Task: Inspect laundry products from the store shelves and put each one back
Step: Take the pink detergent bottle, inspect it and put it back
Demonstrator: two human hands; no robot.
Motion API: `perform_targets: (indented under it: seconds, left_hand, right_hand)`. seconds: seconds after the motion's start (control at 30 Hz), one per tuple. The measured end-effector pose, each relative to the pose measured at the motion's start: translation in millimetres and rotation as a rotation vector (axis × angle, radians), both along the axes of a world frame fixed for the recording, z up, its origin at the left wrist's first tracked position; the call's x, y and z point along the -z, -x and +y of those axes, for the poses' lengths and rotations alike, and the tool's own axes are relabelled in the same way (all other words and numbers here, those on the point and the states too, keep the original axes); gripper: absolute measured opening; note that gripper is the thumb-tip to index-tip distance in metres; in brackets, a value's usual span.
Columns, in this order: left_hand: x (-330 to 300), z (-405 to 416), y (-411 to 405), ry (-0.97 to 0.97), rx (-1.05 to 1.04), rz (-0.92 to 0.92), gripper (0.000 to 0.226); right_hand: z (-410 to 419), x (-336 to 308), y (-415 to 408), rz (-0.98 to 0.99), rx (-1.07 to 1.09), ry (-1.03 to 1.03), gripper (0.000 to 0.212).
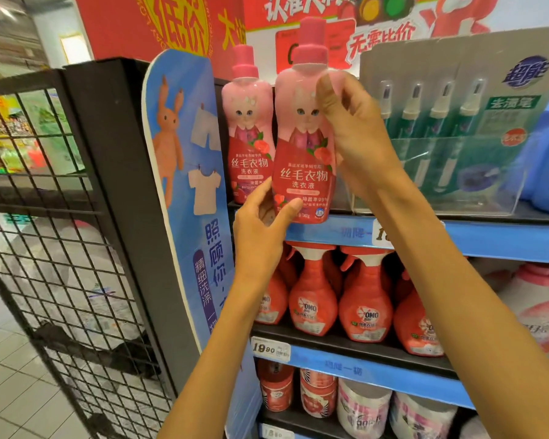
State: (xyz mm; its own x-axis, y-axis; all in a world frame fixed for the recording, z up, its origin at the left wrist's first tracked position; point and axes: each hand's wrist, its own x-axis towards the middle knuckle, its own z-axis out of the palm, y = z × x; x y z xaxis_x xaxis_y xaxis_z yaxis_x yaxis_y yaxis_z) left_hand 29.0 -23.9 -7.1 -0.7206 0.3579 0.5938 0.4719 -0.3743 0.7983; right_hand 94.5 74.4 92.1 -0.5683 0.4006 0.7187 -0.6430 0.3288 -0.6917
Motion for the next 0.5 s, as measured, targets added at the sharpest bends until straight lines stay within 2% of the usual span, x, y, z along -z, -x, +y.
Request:
perform_targets:
  seconds: [0.13,0.33,0.43,0.5]
  left_hand:
    - [-1.6,7.7,7.8,0.048,-0.070,0.055,0.032]
    - [-3.1,12.6,12.1,0.080,-0.154,0.053,0.053]
    - [-5.4,11.3,12.9,0.086,-0.190,0.034,0.053]
    - [-6.4,11.6,13.2,0.084,-0.195,0.019,0.052]
  right_hand:
    - [1.9,-1.2,6.4,-0.024,0.067,-0.083,0.026]
    - [6.0,1.3,11.7,-0.008,0.126,-0.132,0.029]
    - [4.9,4.0,14.6,0.023,0.165,-0.095,0.040]
    - [3.9,6.8,15.4,0.030,0.199,-0.091,0.039]
